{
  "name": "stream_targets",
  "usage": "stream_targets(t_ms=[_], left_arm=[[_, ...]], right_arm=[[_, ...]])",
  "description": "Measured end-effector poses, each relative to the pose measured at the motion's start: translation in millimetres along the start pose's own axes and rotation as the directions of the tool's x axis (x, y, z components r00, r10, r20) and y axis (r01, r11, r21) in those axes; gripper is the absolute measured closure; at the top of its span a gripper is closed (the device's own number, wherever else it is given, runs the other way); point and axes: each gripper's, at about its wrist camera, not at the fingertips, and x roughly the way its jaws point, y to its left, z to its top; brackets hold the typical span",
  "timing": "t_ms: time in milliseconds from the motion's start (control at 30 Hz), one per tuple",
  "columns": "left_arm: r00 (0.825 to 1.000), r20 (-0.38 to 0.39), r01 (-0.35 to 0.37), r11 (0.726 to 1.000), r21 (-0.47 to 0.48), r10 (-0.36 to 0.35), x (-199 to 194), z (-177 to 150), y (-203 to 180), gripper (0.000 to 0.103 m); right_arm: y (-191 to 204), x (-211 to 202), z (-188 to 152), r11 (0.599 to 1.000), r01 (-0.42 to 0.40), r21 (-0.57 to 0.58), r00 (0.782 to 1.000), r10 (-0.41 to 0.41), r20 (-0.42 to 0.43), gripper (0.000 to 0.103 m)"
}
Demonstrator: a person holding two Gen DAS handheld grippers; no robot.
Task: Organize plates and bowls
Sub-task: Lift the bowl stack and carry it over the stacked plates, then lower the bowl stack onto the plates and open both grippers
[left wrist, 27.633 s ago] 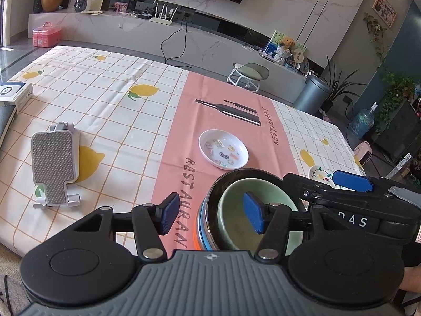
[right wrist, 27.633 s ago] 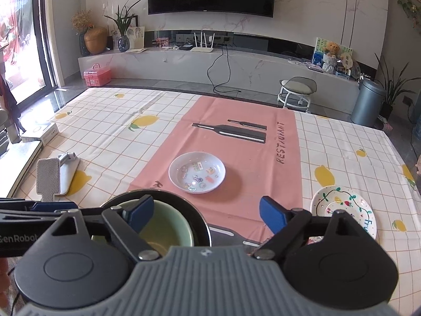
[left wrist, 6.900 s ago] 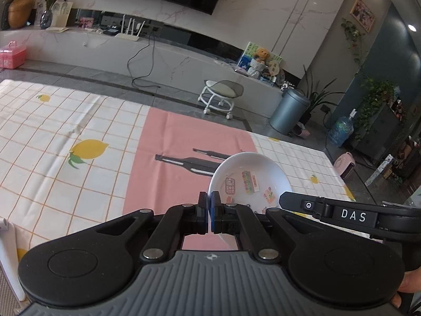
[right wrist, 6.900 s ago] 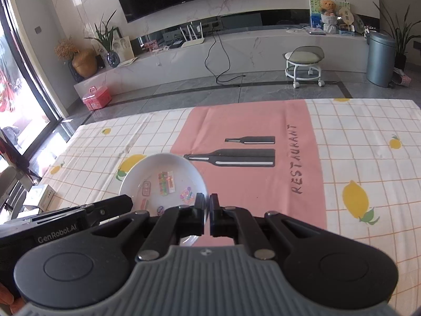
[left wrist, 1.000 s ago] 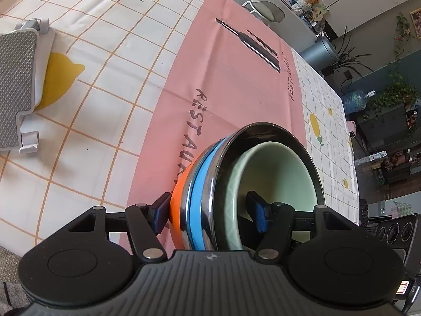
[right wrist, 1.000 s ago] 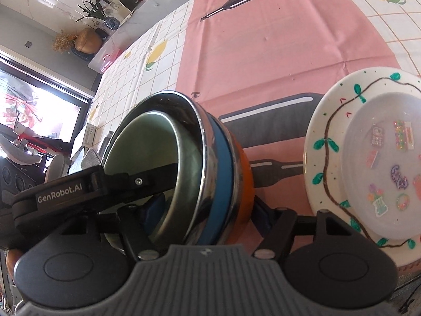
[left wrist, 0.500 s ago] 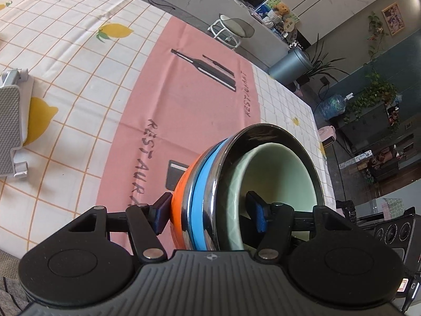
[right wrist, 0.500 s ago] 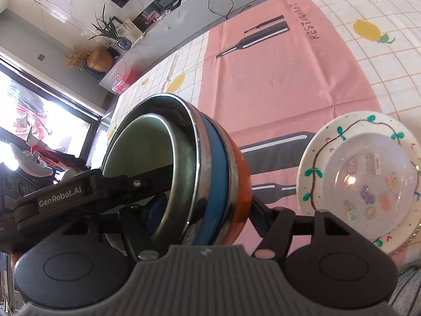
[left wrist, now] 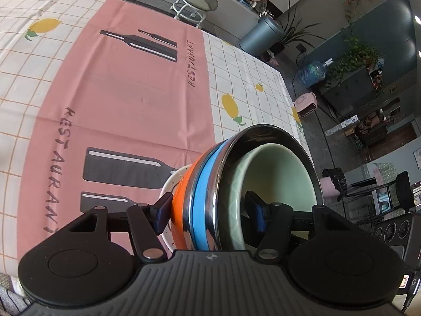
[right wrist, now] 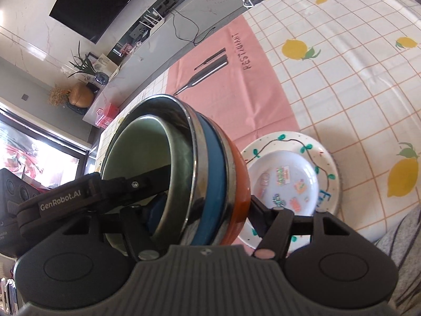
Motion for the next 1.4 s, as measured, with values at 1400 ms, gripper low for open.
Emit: stream_targets(t_ms=[1400], left_arm=[[1.000, 0.021, 0.015, 0.995, 0.094, -0.017, 29, -9, -1, 0.030]], right_arm=[[-48, 7, 5, 0.998, 0.066, -0.002, 0.998, -0.066, 0.004, 0.022]])
